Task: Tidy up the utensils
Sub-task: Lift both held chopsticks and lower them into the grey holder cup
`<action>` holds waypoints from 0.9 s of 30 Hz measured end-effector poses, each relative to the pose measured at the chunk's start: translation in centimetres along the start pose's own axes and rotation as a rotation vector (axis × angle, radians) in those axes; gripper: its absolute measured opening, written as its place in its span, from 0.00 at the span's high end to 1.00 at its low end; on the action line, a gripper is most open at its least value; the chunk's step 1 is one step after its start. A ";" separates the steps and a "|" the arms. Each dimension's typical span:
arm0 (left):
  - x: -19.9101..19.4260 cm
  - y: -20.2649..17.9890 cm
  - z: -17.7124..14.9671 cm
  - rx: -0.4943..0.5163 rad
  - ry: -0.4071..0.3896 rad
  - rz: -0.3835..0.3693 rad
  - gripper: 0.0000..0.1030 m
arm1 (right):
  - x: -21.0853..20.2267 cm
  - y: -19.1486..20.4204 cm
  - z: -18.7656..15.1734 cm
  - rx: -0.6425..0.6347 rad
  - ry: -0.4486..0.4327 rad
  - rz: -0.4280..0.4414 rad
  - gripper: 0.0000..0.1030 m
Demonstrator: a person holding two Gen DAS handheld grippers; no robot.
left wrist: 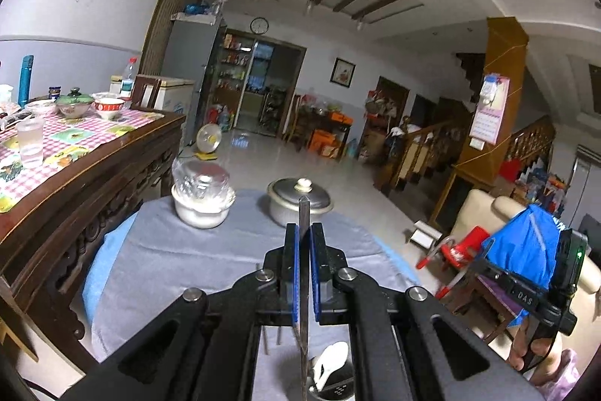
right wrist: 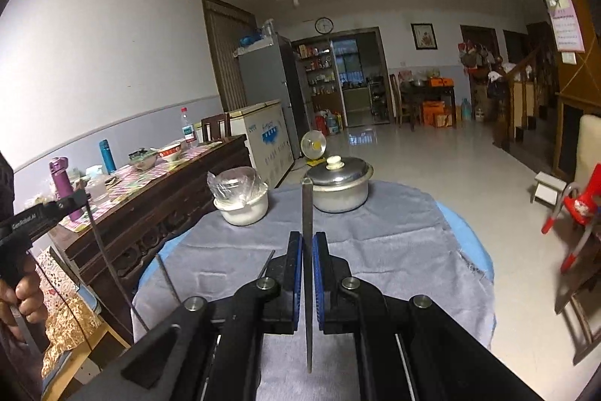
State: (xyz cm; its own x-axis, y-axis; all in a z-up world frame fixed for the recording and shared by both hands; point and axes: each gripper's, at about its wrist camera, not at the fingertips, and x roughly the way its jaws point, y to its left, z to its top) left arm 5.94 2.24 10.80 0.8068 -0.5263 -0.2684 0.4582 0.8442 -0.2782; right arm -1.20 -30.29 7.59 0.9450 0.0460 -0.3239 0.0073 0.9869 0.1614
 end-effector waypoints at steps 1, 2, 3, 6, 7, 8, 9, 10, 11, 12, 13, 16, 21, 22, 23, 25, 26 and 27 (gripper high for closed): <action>-0.2 -0.2 0.1 -0.006 -0.007 -0.005 0.95 | -0.6 0.4 0.2 -0.014 -0.003 0.003 0.94; -0.3 -0.3 0.2 -0.011 -0.012 -0.008 0.95 | -1.1 0.9 0.4 -0.028 -0.004 0.007 0.94; -0.4 -0.5 0.3 -0.017 -0.016 -0.013 0.95 | -1.6 1.4 0.6 -0.043 -0.006 0.010 0.94; -0.4 -1.2 0.5 -0.028 -0.024 -0.022 0.95 | -3.0 3.0 1.0 -0.082 -0.017 0.034 0.94; -0.4 -1.5 0.5 -0.029 -0.028 -0.021 0.95 | -3.4 3.5 1.2 -0.091 -0.022 0.046 0.94; -0.4 -1.7 0.6 -0.031 -0.031 -0.021 0.95 | -3.8 4.1 1.3 -0.097 -0.025 0.063 0.94; -0.3 -1.8 0.5 -0.034 -0.034 -0.021 0.95 | -4.0 4.5 1.4 -0.100 -0.027 0.073 0.94; -0.1 -1.9 0.4 -0.038 -0.035 -0.022 0.95 | -4.3 5.0 1.5 -0.107 -0.028 0.087 0.94; 0.0 -1.9 0.3 -0.040 -0.037 -0.020 0.95 | -4.5 5.5 1.5 -0.115 -0.031 0.098 0.94; 0.1 -2.0 0.2 -0.042 -0.037 -0.018 0.95 | -4.6 6.0 1.5 -0.124 -0.034 0.109 0.94; 0.1 -2.0 0.1 -0.043 -0.036 -0.017 0.95 | -4.7 6.3 1.4 -0.129 -0.035 0.118 0.94; 0.5 -2.0 -0.2 -0.052 -0.032 -0.011 0.95 | -4.6 7.2 1.3 -0.132 -0.034 0.147 0.94; 1.1 -1.8 -0.9 -0.066 -0.028 0.002 0.95 | -3.9 8.1 1.3 -0.107 -0.038 0.182 0.94; 1.1 -1.8 -1.1 -0.064 -0.030 0.011 0.95 | -3.7 8.3 1.2 -0.100 -0.039 0.187 0.94; 1.2 -1.9 -1.2 -0.063 -0.033 0.018 0.95 | -3.5 8.5 1.2 -0.096 -0.044 0.187 0.94; 1.4 -1.8 -1.5 -0.062 -0.035 0.029 0.95 | -3.1 8.8 1.1 -0.089 -0.046 0.187 0.94; 1.5 -1.8 -1.7 -0.061 -0.035 0.034 0.95 | -2.7 8.9 1.0 -0.081 -0.041 0.190 0.94; 1.6 -1.8 -1.9 -0.060 -0.035 0.038 0.95 | -2.4 9.0 0.9 -0.076 -0.040 0.189 0.94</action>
State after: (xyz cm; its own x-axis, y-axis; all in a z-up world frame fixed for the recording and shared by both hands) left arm 5.69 -0.33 9.15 0.8361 -0.4896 -0.2475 0.4051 0.8552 -0.3233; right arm -3.10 -21.69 10.65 0.9395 0.2268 -0.2568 -0.1948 0.9702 0.1443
